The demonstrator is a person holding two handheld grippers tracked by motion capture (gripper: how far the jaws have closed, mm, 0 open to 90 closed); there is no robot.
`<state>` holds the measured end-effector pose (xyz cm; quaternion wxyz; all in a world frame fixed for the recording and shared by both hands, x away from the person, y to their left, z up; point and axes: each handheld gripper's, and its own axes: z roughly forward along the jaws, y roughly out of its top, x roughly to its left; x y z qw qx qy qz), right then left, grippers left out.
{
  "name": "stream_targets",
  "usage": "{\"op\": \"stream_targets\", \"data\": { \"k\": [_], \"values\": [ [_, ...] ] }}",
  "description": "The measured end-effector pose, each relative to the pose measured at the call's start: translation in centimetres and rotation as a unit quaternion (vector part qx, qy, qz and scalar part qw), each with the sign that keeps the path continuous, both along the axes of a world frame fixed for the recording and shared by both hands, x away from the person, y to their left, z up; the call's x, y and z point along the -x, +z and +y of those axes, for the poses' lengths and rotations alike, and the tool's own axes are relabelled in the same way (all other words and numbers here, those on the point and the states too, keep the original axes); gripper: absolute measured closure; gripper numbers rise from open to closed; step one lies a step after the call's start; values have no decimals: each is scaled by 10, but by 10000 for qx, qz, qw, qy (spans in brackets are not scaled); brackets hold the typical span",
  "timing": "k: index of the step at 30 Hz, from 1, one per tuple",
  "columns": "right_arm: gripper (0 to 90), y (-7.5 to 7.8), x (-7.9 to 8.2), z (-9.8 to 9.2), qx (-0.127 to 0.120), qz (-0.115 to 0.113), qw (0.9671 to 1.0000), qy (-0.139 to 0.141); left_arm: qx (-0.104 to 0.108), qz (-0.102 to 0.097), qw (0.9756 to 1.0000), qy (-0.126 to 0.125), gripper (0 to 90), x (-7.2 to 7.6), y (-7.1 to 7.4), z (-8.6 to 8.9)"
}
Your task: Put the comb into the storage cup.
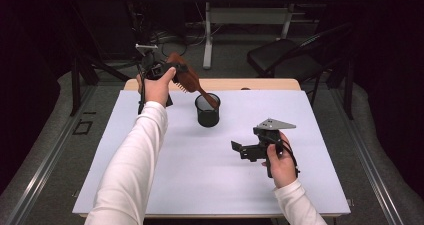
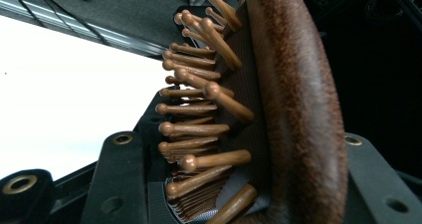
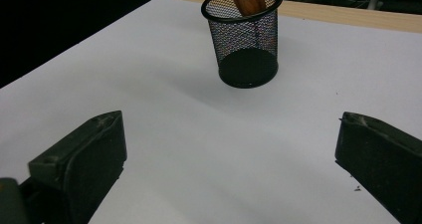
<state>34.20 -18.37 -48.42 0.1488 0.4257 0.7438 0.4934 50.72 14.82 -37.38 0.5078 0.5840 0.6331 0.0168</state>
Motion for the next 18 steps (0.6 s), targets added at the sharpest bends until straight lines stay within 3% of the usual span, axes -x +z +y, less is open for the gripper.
{"op": "stream_targets", "data": {
  "k": [10, 18],
  "values": [
    [0, 0, 0, 0, 12, -5, 10000, -8, -123, -80, 9999, 90, 486, -1, -2, -2],
    [0, 0, 0, 0, 11, -5, 10000, 2, -135, -56, 9998, 108, 486, -3, -11, -6]
  ]
}}
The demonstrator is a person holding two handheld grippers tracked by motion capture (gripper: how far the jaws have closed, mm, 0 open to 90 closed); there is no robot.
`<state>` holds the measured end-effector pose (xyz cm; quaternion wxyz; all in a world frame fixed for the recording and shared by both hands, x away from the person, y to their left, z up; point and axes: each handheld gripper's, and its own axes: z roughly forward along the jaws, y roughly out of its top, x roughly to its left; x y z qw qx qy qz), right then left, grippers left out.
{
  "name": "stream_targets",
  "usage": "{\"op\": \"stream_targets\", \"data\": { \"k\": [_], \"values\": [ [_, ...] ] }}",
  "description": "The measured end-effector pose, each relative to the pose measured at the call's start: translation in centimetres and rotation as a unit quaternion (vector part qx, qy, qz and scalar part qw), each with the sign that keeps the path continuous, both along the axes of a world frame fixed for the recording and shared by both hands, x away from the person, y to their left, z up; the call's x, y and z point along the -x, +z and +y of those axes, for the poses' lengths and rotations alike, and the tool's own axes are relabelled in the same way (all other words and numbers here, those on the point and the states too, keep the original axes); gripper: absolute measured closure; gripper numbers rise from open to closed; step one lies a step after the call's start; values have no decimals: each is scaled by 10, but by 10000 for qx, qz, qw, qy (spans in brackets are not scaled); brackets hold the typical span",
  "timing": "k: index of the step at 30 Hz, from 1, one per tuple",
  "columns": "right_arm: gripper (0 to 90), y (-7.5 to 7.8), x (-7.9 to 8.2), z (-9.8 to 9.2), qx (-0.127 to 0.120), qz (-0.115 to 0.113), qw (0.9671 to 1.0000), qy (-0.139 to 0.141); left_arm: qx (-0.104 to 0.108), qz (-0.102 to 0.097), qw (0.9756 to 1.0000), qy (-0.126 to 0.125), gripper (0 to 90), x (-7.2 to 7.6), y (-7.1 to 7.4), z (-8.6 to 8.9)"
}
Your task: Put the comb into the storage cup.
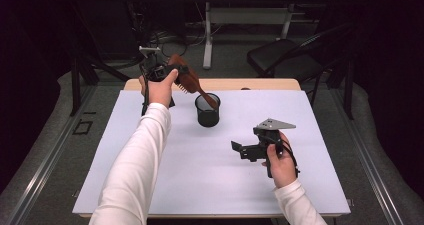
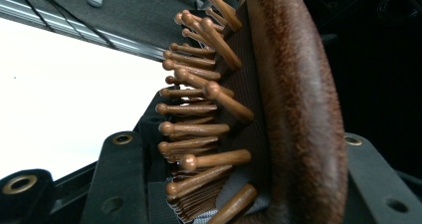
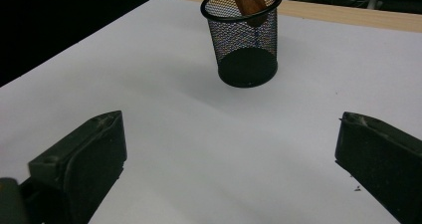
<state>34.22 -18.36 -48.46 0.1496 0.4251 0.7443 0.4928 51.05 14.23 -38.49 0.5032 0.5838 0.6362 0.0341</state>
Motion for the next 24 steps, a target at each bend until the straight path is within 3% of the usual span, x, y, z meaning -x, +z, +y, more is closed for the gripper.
{"op": "stream_targets", "data": {
  "k": [24],
  "values": [
    [0, -3, -2, -1, 12, 36, 10000, -1, -83, 211, 9997, 35, 486, -6, -28, -9]
  ]
}}
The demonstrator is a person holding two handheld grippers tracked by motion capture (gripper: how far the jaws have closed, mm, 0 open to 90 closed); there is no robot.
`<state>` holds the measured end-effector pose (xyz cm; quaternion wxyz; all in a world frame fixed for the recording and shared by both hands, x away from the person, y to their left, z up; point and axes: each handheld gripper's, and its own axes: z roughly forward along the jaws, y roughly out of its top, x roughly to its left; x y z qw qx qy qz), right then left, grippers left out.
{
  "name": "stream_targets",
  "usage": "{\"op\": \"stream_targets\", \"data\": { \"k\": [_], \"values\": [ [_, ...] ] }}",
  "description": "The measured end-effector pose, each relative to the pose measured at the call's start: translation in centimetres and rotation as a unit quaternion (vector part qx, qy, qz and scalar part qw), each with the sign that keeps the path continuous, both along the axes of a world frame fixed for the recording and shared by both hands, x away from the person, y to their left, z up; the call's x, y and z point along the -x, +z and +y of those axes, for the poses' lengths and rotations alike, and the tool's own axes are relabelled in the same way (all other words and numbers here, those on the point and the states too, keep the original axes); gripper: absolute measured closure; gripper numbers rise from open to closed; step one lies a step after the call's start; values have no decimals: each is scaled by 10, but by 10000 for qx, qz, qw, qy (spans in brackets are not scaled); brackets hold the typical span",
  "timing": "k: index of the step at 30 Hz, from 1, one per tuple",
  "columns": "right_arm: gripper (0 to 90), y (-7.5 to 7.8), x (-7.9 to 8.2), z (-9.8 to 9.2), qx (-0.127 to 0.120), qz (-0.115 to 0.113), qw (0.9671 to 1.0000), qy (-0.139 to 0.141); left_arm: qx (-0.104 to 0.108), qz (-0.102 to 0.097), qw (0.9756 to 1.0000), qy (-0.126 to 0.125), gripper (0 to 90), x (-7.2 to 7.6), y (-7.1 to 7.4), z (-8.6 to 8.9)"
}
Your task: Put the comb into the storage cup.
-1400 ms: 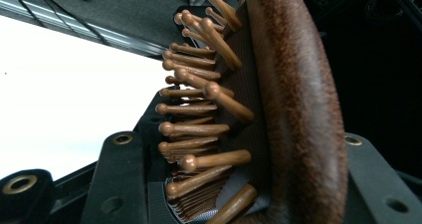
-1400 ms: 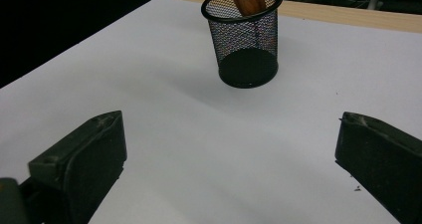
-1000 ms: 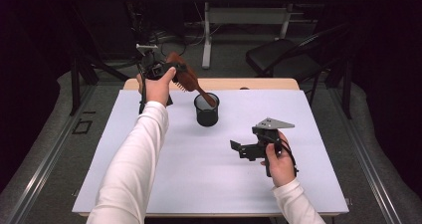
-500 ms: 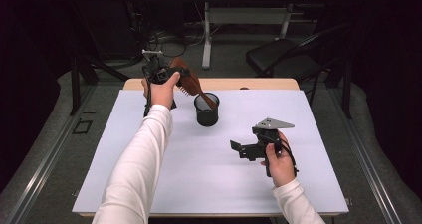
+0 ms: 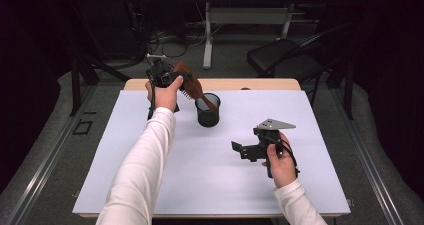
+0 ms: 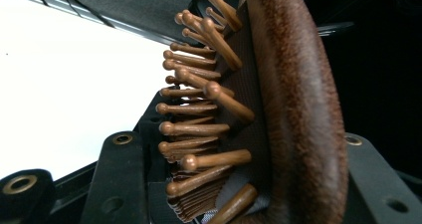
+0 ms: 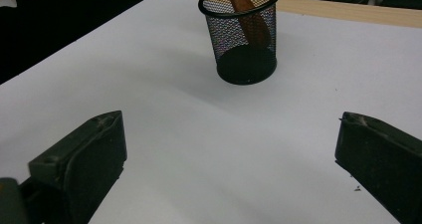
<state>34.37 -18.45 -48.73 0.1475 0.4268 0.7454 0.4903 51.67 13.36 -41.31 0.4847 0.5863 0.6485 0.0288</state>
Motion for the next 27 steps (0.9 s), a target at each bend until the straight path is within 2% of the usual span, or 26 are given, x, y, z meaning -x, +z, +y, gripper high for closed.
{"op": "stream_targets", "data": {
  "k": [27],
  "values": [
    [0, -2, 0, 1, 39, 25, 10000, -2, -14, 155, 9999, 9, 485, -2, -22, 0]
  ]
}}
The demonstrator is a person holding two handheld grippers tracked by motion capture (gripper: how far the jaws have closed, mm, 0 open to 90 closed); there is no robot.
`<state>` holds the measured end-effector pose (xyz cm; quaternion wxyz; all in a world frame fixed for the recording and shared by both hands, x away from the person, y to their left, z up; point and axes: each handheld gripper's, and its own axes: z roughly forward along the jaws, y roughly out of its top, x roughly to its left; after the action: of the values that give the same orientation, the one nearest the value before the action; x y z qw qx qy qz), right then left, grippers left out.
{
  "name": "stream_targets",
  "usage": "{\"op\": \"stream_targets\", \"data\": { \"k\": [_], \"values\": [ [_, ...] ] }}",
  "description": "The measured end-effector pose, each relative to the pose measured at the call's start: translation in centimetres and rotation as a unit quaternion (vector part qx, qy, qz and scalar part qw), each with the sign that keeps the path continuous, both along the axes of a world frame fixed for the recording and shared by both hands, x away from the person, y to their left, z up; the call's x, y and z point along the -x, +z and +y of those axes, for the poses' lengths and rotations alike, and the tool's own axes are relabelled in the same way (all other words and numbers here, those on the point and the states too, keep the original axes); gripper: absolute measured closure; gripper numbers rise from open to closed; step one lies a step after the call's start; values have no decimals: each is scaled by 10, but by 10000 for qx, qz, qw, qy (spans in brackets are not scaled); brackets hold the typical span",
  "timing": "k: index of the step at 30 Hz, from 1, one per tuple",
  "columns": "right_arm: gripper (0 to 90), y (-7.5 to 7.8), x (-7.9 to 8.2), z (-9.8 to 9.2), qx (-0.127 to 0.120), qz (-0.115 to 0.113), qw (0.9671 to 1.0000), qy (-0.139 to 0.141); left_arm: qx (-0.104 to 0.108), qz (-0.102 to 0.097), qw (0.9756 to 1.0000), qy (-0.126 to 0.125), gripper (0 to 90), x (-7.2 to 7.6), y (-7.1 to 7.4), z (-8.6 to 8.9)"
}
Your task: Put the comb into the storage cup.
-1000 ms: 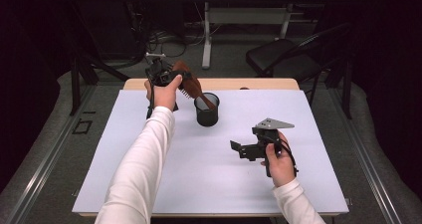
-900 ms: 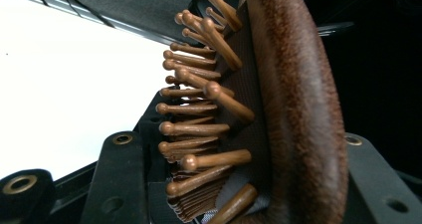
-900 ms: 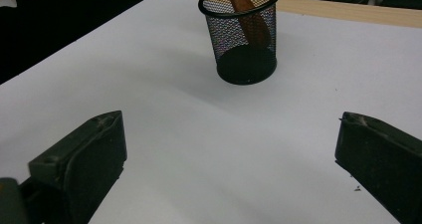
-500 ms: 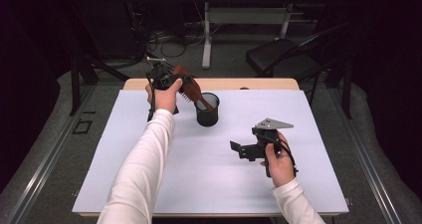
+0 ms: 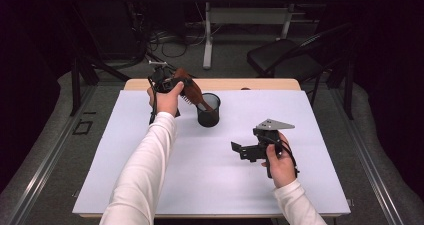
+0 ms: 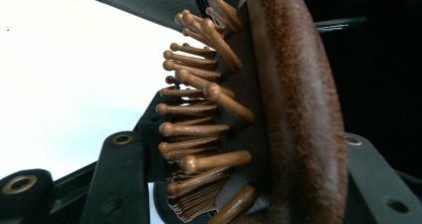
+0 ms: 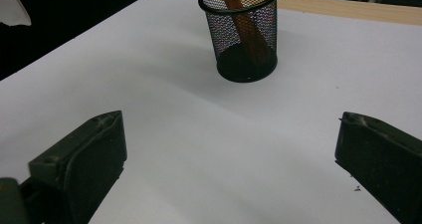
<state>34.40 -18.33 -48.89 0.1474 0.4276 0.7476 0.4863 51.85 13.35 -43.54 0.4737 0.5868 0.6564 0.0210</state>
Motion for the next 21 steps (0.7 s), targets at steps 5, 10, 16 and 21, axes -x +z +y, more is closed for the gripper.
{"op": "stream_targets", "data": {
  "k": [5, 10, 16, 21],
  "values": [
    [0, 0, 0, 0, -2, 5, 10000, 8, -5, -49, 10000, -4, 485, -1, -1, -1],
    [0, 0, 0, 0, -8, 13, 10000, -2, -53, -127, 9999, -86, 484, -1, -2, -2],
    [0, 0, 0, 0, 8, 18, 10000, 8, -112, -181, 9996, -167, 482, -2, -2, -2],
    [0, -1, 0, 0, 0, 16, 10000, 8, -104, -199, 9995, -201, 481, -3, -5, 0]
  ]
}}
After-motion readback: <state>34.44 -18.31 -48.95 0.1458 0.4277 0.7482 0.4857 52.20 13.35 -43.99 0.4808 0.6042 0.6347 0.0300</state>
